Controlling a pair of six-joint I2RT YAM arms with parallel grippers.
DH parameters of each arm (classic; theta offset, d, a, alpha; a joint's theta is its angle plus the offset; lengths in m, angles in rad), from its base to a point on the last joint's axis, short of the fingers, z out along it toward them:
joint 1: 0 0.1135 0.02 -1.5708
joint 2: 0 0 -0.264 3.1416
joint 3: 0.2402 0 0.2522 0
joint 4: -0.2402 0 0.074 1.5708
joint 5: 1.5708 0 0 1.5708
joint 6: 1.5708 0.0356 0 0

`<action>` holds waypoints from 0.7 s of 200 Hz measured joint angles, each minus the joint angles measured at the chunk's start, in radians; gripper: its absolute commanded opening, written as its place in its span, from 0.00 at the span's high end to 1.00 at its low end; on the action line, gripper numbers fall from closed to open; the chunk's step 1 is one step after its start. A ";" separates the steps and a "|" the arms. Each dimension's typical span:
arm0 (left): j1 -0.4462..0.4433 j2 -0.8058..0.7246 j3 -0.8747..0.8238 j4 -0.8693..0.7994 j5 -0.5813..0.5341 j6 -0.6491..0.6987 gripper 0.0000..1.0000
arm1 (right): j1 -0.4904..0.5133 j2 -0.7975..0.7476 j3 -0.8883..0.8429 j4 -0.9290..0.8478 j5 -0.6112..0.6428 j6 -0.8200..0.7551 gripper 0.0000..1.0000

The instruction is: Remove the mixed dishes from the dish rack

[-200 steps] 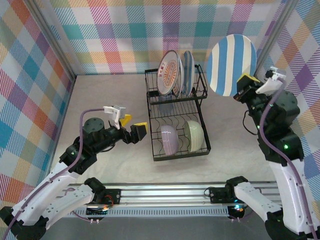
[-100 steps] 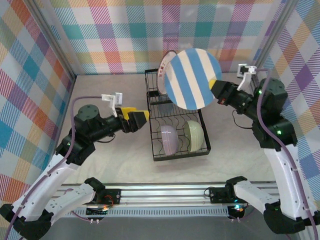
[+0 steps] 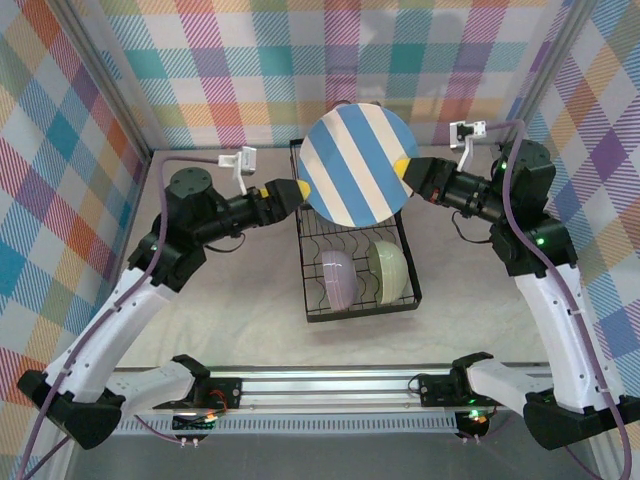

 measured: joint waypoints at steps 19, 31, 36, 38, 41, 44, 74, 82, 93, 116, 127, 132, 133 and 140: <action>0.002 0.022 0.000 0.022 0.019 -0.020 0.25 | 0.000 0.007 0.000 0.016 -0.023 0.018 1.00; 0.002 0.026 0.000 0.039 0.033 -0.027 0.31 | 0.000 0.013 0.000 0.027 -0.032 0.027 1.00; 0.002 0.027 0.001 0.045 0.037 -0.031 0.34 | 0.000 0.016 0.000 0.029 -0.038 0.031 1.00; 0.002 0.027 0.001 0.048 0.038 -0.036 0.35 | 0.000 0.017 0.000 0.031 -0.039 0.032 1.00; 0.002 0.027 0.002 0.050 0.041 -0.040 0.36 | 0.000 0.019 0.000 0.032 -0.043 0.035 1.00; 0.002 0.027 0.002 0.054 0.044 -0.039 0.38 | 0.000 0.021 0.000 0.034 -0.046 0.039 1.00; 0.016 0.027 0.002 0.110 0.069 -0.086 0.55 | 0.000 0.040 0.000 0.054 -0.072 0.064 1.00; 0.021 0.027 0.001 0.127 0.076 -0.093 0.60 | 0.000 0.044 0.000 0.056 -0.077 0.071 1.00; 0.024 0.027 -0.003 0.149 0.081 -0.113 0.66 | 0.000 0.048 0.000 0.064 -0.082 0.077 1.00; 0.030 0.027 -0.010 0.178 0.089 -0.133 0.72 | 0.000 0.057 0.000 0.079 -0.089 0.087 1.00; 0.030 0.026 -0.012 0.187 0.089 -0.145 0.75 | 0.000 0.063 0.000 0.080 -0.093 0.094 1.00; 0.031 0.026 -0.013 0.192 0.090 -0.146 0.76 | 0.000 0.064 0.000 0.082 -0.095 0.097 1.00; 0.031 0.026 -0.013 0.193 0.090 -0.148 0.77 | 0.000 0.065 0.000 0.082 -0.095 0.097 1.00; 0.032 0.026 -0.015 0.199 0.090 -0.151 0.79 | 0.000 0.068 0.000 0.084 -0.098 0.100 1.00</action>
